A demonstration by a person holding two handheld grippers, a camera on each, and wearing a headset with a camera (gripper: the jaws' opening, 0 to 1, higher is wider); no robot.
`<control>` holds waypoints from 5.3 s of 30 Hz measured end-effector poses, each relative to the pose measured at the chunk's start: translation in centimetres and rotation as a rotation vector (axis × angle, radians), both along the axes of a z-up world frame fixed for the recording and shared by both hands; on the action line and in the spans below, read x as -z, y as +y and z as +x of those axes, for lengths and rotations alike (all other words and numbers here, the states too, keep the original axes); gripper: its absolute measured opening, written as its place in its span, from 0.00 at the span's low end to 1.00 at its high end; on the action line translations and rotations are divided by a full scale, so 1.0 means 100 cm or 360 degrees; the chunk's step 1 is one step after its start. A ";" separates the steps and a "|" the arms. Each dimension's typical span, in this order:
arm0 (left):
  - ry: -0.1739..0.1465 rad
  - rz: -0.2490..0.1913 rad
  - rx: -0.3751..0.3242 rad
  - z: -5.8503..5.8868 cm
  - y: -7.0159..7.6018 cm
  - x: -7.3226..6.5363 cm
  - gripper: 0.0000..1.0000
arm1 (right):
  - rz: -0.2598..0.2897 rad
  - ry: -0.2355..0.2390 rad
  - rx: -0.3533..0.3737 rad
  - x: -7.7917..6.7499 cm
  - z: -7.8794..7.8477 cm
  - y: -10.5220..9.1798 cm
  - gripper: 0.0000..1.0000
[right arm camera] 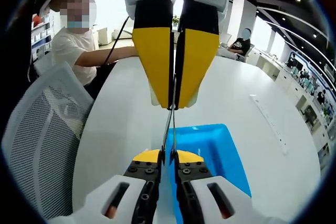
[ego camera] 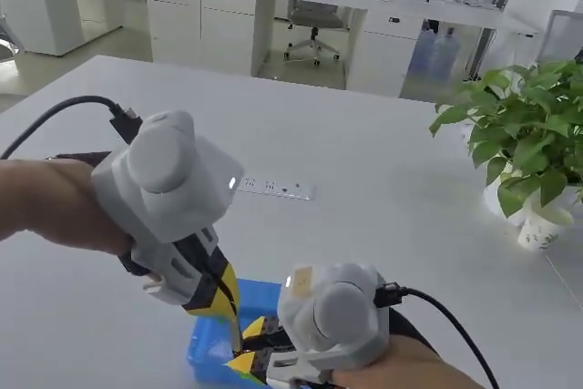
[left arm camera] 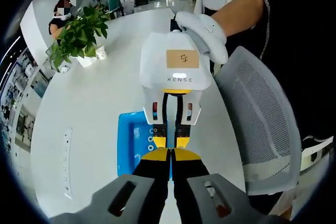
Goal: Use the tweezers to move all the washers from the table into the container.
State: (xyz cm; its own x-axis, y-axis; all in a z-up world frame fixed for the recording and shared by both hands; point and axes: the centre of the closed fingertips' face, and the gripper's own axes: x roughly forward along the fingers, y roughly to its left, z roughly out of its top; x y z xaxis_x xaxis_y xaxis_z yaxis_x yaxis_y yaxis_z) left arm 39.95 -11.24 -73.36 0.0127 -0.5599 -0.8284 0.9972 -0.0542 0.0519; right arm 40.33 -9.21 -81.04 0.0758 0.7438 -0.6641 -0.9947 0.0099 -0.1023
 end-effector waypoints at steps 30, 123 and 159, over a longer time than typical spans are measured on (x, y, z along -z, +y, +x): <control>-0.0005 -0.0048 0.0007 -0.019 -0.014 0.038 0.03 | -0.0038 0.0055 0.0020 0.037 -0.022 -0.013 0.11; 0.0087 -0.0026 0.0058 -0.012 -0.024 0.058 0.03 | -0.0012 0.0145 0.0132 0.057 -0.016 -0.020 0.07; 0.0086 -0.0011 0.0061 -0.021 -0.017 0.024 0.03 | 0.0005 0.0110 0.0084 0.023 -0.024 -0.013 0.07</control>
